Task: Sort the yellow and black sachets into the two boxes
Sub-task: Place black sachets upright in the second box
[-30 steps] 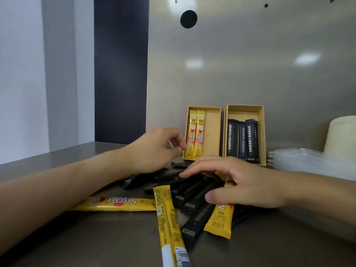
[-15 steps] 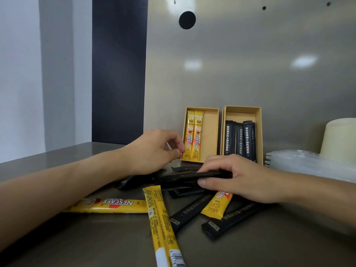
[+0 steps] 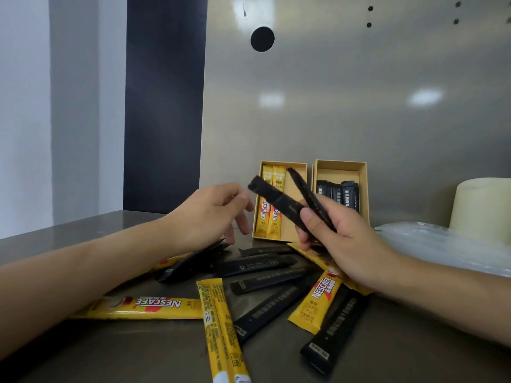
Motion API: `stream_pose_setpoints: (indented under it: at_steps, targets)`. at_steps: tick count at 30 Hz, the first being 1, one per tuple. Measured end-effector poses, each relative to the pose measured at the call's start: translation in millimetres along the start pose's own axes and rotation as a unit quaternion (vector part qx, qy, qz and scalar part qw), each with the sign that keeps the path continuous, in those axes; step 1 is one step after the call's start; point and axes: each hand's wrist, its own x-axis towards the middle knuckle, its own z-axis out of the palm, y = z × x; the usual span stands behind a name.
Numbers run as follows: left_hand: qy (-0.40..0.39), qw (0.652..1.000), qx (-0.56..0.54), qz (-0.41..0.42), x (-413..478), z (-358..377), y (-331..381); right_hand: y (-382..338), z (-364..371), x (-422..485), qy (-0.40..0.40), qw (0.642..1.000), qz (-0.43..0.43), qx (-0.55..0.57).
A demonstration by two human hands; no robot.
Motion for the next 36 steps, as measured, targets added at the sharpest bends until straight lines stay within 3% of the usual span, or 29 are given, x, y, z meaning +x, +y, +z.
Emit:
stream_pose_setpoints:
  at_steps: [4,8,15,19,28,32,36]
  targets:
    - [0.017,1.000,-0.006,0.001,-0.6,1.3,-0.5,0.6,-3.7,1.4,0.055,0.998,0.003,-0.033]
    - [0.004,0.999,-0.046,-0.007,-2.0,-0.3,-0.9,8.9,-6.3,-3.3,0.032,0.987,0.010,-0.154]
    - [-0.062,0.996,-0.067,0.023,-3.8,0.5,-2.8,12.7,-4.3,-0.8,0.031,0.979,-0.003,-0.201]
    - [-0.048,0.998,-0.024,0.024,-3.2,2.6,-0.2,11.5,-4.4,-2.0,0.036,0.978,-0.004,-0.208]
    - [0.078,0.994,0.061,0.046,-0.5,-0.2,-3.8,3.0,-3.2,-7.6,0.005,0.991,0.020,-0.133]
    - [0.092,0.993,0.051,0.053,-1.5,-1.0,-3.6,9.4,-5.2,-7.2,0.068,0.993,0.016,-0.097]
    - [0.042,0.997,0.037,0.055,-3.2,1.7,-3.3,14.3,-8.7,-4.3,0.119,0.989,0.016,-0.085]
